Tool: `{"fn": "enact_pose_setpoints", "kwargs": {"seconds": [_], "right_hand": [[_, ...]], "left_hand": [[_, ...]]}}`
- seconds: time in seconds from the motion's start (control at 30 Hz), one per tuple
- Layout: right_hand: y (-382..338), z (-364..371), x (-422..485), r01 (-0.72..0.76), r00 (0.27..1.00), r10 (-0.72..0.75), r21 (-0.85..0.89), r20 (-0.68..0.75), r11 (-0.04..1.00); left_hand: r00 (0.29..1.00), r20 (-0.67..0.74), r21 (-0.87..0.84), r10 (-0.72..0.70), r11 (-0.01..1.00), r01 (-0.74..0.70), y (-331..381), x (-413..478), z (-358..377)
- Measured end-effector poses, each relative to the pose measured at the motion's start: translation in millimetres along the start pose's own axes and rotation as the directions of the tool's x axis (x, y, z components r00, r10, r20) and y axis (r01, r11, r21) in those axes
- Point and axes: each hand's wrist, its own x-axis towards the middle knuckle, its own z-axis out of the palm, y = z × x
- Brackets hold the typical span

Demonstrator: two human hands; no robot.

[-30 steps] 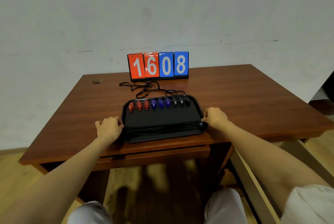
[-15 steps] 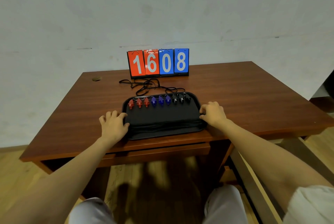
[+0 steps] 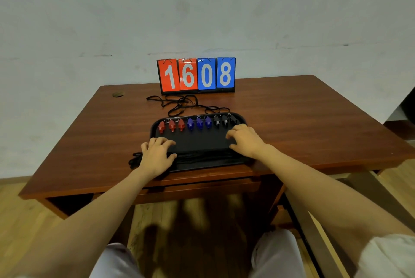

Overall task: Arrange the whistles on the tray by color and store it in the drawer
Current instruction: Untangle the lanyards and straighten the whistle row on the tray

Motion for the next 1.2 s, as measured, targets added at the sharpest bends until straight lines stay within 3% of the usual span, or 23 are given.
{"fn": "enact_pose_setpoints", "kwargs": {"seconds": [0.23,0.57,0.77,0.93,1.1,1.2], "right_hand": [[-32,-17,58,0.071,0.997,-0.069,0.098,-0.017,0.993],[-43,-25,185,0.068,0.998,-0.068,0.108,-0.005,0.992],[-50,-2,260,0.068,0.990,-0.084,0.140,0.112,0.988],[-62,27,284,0.136,0.973,-0.141,0.039,0.184,0.990],[-61,39,287,0.156,0.976,-0.147,-0.044,0.163,0.987],[-61,36,285,0.103,0.985,-0.109,0.052,0.131,0.993]], "left_hand": [[1.000,-0.016,-0.076,-0.020,0.997,0.018,7,47,-14],[0.993,-0.024,-0.174,-0.112,0.979,0.106,-35,155,-34],[0.985,0.158,-0.219,-0.070,0.970,0.104,-59,214,-24],[0.964,0.265,-0.269,-0.039,0.957,0.112,-66,237,-5],[0.960,0.279,-0.234,0.016,0.971,0.051,-66,243,13],[0.956,0.292,-0.189,0.020,0.981,0.037,-61,243,14]]}}
